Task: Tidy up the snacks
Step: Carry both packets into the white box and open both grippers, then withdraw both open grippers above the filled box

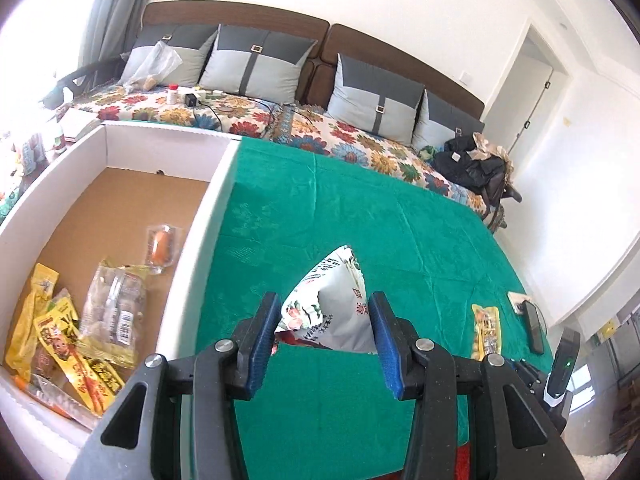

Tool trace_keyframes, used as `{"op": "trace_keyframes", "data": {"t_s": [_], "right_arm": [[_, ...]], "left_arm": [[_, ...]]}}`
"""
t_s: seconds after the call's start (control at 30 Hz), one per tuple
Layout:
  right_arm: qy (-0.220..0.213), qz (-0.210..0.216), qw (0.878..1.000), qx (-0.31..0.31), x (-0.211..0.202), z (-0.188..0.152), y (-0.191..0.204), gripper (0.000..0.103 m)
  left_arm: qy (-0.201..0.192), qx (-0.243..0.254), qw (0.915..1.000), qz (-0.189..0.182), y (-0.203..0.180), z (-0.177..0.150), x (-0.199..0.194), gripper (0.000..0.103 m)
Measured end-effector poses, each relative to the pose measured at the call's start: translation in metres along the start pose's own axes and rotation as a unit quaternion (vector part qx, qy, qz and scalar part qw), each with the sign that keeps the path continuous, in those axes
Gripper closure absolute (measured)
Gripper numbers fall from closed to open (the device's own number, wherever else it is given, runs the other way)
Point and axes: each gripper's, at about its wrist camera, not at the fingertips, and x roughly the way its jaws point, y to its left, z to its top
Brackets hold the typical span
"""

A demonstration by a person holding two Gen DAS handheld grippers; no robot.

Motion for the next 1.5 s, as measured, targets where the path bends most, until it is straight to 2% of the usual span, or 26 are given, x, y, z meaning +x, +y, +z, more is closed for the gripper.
{"op": "trace_keyframes", "data": {"t_s": [0.1, 0.17, 0.27, 0.37, 0.53, 0.67, 0.7, 0.77, 0.83, 0.9, 1.07, 1.13, 1.17, 1.2, 1.23, 1.33, 1.4, 1.43, 1.5], "right_arm": [[-0.007, 0.031, 0.999, -0.032, -0.005, 0.02, 0.034, 0.043], [-0.02, 0.059, 0.997, -0.054, -0.012, 0.04, 0.065, 0.043], [-0.035, 0.119, 0.988, -0.094, -0.025, 0.072, 0.122, 0.043], [-0.033, 0.182, 0.974, -0.131, -0.032, 0.098, 0.187, 0.043], [0.016, 0.271, 0.948, -0.167, -0.021, 0.113, 0.288, 0.042], [0.051, 0.285, 0.937, -0.194, 0.008, 0.102, 0.348, 0.041], [0.062, 0.287, 0.935, -0.197, 0.018, 0.098, 0.359, 0.036], [0.084, 0.28, 0.935, -0.202, 0.037, 0.09, 0.372, 0.032], [0.098, 0.268, 0.937, -0.202, 0.05, 0.086, 0.374, 0.033], [0.099, 0.264, 0.94, -0.192, 0.053, 0.086, 0.366, 0.033], [0.044, 0.255, 0.947, -0.19, 0.025, 0.101, 0.345, 0.033], [0.011, 0.25, 0.945, -0.21, 0.01, 0.105, 0.342, 0.024], [0.001, 0.244, 0.943, -0.226, 0.004, 0.106, 0.341, 0.022], [-0.003, 0.235, 0.941, -0.243, -0.001, 0.107, 0.341, 0.022], [-0.006, 0.223, 0.94, -0.258, -0.005, 0.107, 0.34, 0.022], [-0.029, 0.2, 0.939, -0.277, -0.018, 0.105, 0.334, 0.022], [-0.038, 0.194, 0.941, -0.275, -0.023, 0.108, 0.331, 0.022], [-0.04, 0.192, 0.942, -0.271, -0.024, 0.109, 0.329, 0.022], [-0.033, 0.195, 0.944, -0.264, -0.025, 0.111, 0.329, 0.022]], "left_arm": [[-0.029, -0.021, 0.9983, 0.047, 0.046, 0.018, -0.032, 0.058], [-0.033, -0.035, 0.9953, 0.084, 0.08, 0.025, -0.044, 0.057], [-0.014, -0.07, 0.9906, 0.116, 0.134, 0.024, -0.047, 0.057], [0.009, -0.091, 0.9853, 0.144, 0.173, 0.014, -0.042, 0.057], [0.036, -0.118, 0.9761, 0.179, 0.217, -0.009, -0.035, 0.057], [0.036, -0.124, 0.9694, 0.209, 0.235, -0.015, -0.038, 0.054], [0.034, -0.125, 0.9678, 0.216, 0.238, -0.017, -0.039, 0.052], [0.031, -0.123, 0.9656, 0.227, 0.238, -0.02, -0.042, 0.039], [0.027, -0.118, 0.9633, 0.24, 0.236, -0.022, -0.046, 0.028], [0.017, -0.107, 0.9631, 0.247, 0.231, -0.025, -0.052, 0.024], [0.004, -0.073, 0.96, 0.27, 0.206, -0.027, -0.062, 0.016], [0.002, -0.053, 0.9581, 0.281, 0.191, -0.023, -0.066, 0.016], [-0.002, -0.044, 0.9576, 0.285, 0.183, -0.021, -0.07, 0.014], [-0.009, -0.036, 0.9572, 0.287, 0.174, -0.018, -0.075, 0.011], [-0.018, -0.032, 0.9563, 0.29, 0.167, -0.016, -0.079, 0.003], [-0.058, -0.024, 0.9461, 0.318, 0.146, -0.013, -0.097, 0.0], [-0.088, -0.019, 0.9346, 0.344, 0.137, -0.014, -0.107, 0.0], [-0.093, -0.025, 0.9289, 0.358, 0.135, -0.014, -0.11, 0.0], [-0.088, -0.045, 0.9261, 0.364, 0.136, -0.015, -0.115, 0.0]]}}
